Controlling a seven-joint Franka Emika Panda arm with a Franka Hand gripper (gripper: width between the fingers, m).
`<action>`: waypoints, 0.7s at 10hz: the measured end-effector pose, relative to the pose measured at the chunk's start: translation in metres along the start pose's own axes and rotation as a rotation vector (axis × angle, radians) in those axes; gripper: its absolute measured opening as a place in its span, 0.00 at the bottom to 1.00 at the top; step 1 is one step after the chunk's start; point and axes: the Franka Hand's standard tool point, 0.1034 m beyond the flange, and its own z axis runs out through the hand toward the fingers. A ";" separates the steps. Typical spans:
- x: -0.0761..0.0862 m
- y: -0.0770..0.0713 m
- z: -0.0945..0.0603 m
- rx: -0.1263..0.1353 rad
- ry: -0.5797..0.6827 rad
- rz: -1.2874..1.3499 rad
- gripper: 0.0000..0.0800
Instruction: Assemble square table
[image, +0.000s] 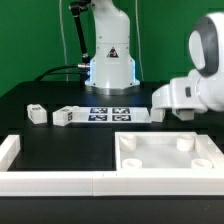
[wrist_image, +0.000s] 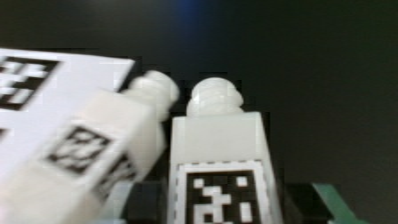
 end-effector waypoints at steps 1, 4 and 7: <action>-0.015 0.017 -0.020 0.007 0.023 -0.035 0.36; -0.033 0.030 -0.037 -0.014 0.043 -0.040 0.36; -0.027 0.031 -0.048 -0.005 0.262 -0.045 0.36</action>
Offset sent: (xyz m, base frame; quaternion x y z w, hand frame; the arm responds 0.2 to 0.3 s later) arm 0.0000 0.0000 0.0000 0.0000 0.1296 0.0000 0.9916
